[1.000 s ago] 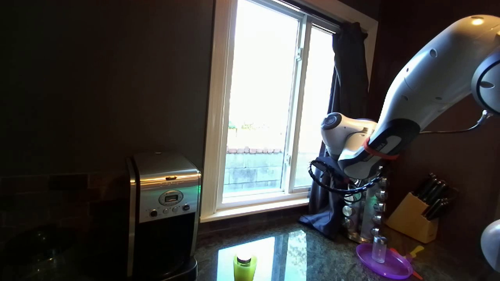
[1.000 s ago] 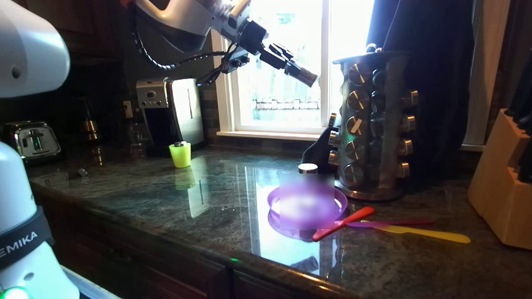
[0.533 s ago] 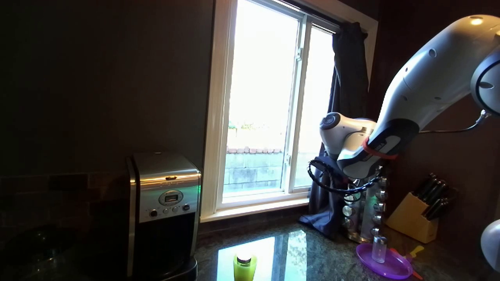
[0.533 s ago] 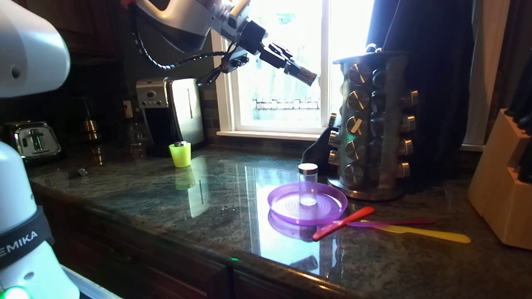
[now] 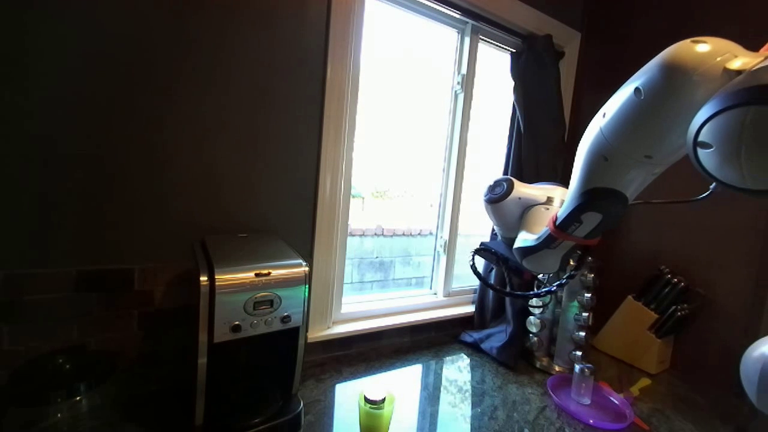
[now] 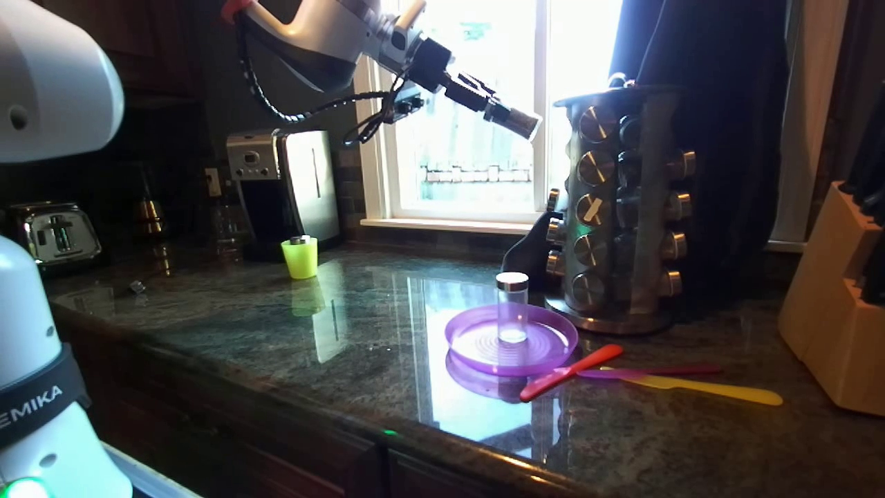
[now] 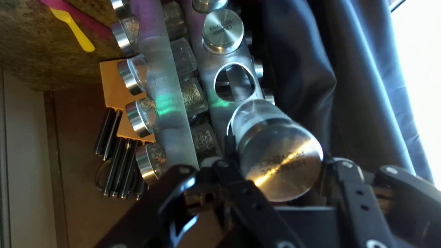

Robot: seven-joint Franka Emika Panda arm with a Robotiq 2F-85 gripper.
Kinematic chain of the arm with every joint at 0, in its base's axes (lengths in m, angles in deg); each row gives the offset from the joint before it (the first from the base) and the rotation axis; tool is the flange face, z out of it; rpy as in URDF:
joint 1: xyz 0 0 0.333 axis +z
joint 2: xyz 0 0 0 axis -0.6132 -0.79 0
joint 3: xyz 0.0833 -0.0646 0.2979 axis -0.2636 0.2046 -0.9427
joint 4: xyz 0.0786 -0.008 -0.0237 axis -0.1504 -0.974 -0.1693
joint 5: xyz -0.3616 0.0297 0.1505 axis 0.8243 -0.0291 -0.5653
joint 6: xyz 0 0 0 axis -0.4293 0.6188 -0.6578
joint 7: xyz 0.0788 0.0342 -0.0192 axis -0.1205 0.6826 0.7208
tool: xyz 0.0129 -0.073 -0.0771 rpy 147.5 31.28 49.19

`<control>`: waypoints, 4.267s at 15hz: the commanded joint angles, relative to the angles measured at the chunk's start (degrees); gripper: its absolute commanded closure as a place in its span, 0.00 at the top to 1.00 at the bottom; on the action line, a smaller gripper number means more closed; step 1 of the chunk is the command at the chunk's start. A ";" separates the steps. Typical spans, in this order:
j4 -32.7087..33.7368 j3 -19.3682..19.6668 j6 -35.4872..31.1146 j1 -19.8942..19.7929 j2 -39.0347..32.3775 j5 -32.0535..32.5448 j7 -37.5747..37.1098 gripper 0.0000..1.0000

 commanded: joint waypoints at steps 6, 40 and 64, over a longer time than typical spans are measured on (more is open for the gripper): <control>4.10 -8.96 -2.26 -12.37 4.99 -1.11 -0.87 0.24; 6.46 -12.74 -6.72 -22.15 28.40 -32.55 17.84 0.24; 9.87 -13.61 1.52 -23.39 27.81 -39.45 24.55 0.24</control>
